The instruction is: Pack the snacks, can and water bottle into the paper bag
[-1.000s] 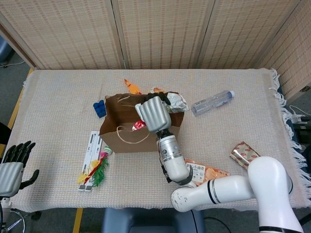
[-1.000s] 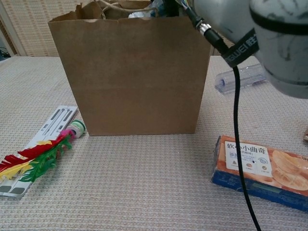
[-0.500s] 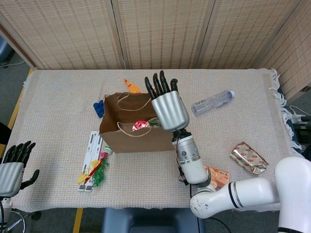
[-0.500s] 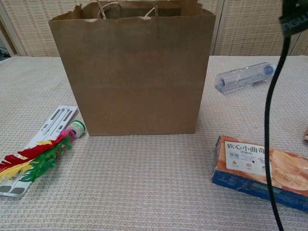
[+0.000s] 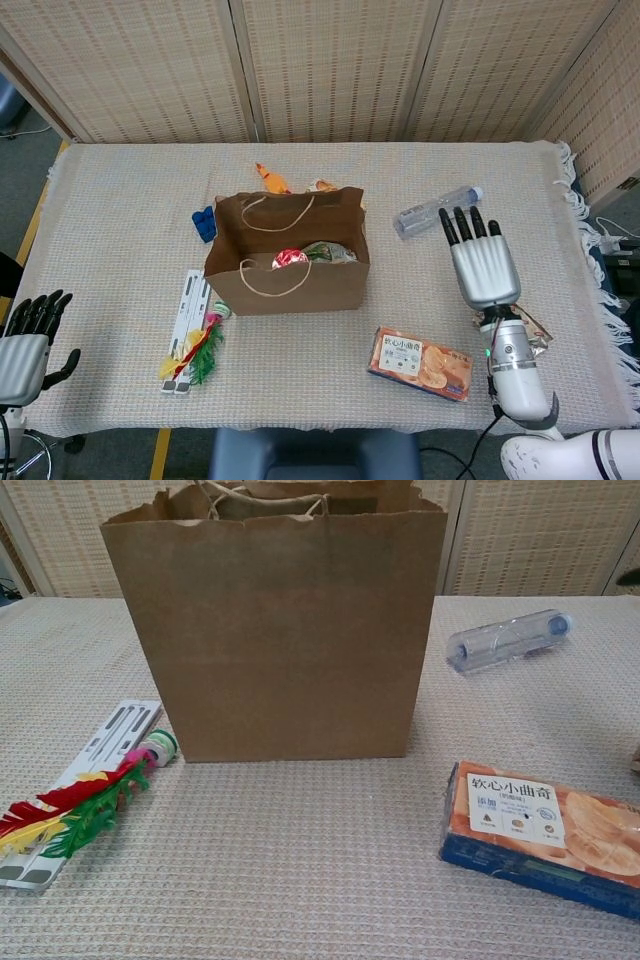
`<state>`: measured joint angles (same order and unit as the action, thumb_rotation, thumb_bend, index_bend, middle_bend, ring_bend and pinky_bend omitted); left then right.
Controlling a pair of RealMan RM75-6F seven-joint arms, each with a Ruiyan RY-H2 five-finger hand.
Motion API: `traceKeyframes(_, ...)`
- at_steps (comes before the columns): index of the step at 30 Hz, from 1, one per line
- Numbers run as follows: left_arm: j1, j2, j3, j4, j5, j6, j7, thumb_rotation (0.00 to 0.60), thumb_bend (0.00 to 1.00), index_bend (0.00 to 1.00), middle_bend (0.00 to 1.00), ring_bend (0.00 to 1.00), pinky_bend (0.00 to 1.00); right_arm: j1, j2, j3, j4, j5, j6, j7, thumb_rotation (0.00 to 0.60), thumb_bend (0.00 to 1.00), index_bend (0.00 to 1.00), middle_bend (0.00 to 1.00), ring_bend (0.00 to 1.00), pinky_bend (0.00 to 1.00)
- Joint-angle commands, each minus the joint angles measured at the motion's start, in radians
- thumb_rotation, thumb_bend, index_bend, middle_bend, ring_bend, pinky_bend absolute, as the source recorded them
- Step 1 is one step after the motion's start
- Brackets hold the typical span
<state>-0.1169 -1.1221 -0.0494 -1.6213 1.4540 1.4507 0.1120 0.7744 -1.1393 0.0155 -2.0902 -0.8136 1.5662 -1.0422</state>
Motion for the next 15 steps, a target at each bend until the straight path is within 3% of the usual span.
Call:
traceKeyframes(1,0.001,-0.002,-0.001,-0.002,-0.001,0.002,0.006,0.6,0.37,0.0,0.0,0.0,0.0,-0.079,0.043,-0.06,-0.021,0.067,-0.007,0.024,0.6,0.08,0.01,0.14,0.15,0.29)
traceKeyframes(6,0.003,-0.007,-0.002,-0.004,-0.004,0.007,0.019,0.6,0.37,0.0,0.0,0.0,0.0,-0.132,0.038,-0.067,-0.015,0.215,-0.061,0.057,0.6,0.08,0.01,0.14,0.11,0.28)
traceKeyframes(10,0.004,-0.008,-0.003,-0.004,-0.005,0.009,0.021,0.6,0.37,0.0,0.0,0.0,0.0,-0.149,0.0,-0.036,0.043,0.33,-0.141,0.115,0.6,0.08,0.0,0.04,0.0,0.18)
traceKeyframes(15,0.004,-0.007,-0.003,-0.003,-0.004,0.008,0.016,0.6,0.37,0.0,0.0,0.0,0.0,-0.152,-0.063,-0.012,0.131,0.427,-0.196,0.13,0.6,0.08,0.0,0.0,0.0,0.16)
